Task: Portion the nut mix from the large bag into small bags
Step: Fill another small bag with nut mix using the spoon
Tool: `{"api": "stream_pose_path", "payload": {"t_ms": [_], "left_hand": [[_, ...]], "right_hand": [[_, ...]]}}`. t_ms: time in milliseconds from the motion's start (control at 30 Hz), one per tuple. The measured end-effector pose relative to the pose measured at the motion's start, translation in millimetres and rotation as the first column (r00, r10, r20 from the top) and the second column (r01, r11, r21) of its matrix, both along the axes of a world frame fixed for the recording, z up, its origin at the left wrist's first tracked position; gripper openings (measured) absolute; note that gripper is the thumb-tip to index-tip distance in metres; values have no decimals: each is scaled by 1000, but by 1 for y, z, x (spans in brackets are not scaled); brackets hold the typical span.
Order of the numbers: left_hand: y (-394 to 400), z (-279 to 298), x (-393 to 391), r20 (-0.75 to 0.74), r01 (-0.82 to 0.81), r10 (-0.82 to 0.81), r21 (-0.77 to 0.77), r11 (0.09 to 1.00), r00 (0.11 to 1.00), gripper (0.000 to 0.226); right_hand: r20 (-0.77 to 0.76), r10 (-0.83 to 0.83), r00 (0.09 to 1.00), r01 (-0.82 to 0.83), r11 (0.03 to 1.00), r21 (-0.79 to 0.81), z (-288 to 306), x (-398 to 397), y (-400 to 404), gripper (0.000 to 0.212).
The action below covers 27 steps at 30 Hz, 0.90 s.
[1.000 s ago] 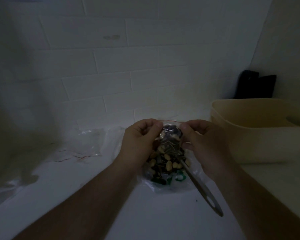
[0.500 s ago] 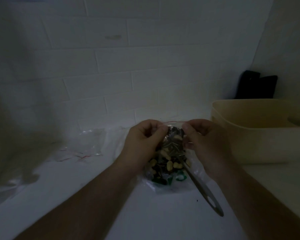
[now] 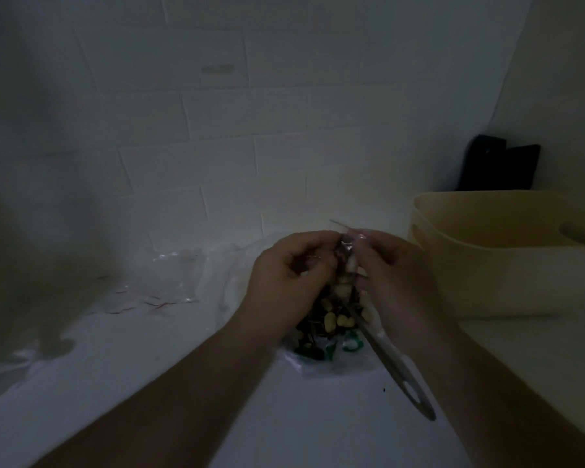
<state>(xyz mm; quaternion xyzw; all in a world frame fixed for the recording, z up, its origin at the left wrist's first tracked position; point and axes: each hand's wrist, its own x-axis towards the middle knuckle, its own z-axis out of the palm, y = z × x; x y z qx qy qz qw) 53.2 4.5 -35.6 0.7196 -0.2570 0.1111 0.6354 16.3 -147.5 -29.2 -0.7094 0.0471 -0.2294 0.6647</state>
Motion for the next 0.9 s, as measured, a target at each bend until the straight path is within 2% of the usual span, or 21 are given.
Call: {"api": "stream_pose_path", "payload": {"t_ms": [67,133,267,400,500,600,700,767,900], "left_hand": [[0,1,4,-105,-82,70,-108,991,992,20],[1,0,10,-188,-121,96,-127,985,977,15],[1,4,8,-378,28,-87,-161,987,922,12],[1,4,7,-351,29,-90,-175,984,932,21],[1,2,9,-349,12,-77,-185,983,934,8],[1,2,9,-347,12,-73,-177,984,935,6],[3,3,9,-303,-9,-32,-132,991,952,9],[4,2,10,-290,-10,-27,-126,992,957,9],[5,1,12,-273,-2,-28,-112,994,962,10]], "right_hand": [[-10,-22,1000,23,999,45,1,1,-4,20],[-13,-5,1000,6,998,67,1,2,-7,23],[-23,70,997,-68,996,56,-2,1,-2,23],[-15,39,999,-39,999,12,-2,1,-3,11],[-17,10,1000,-10,1000,-12,-2,3,-8,5],[-21,8,1000,-8,1000,-23,-2,5,-9,3],[-32,13,999,-13,1000,-9,-4,7,-11,23],[-38,21,999,-21,1000,-2,-6,8,-13,27],[-30,39,999,-38,999,31,-6,9,-15,5]]}}
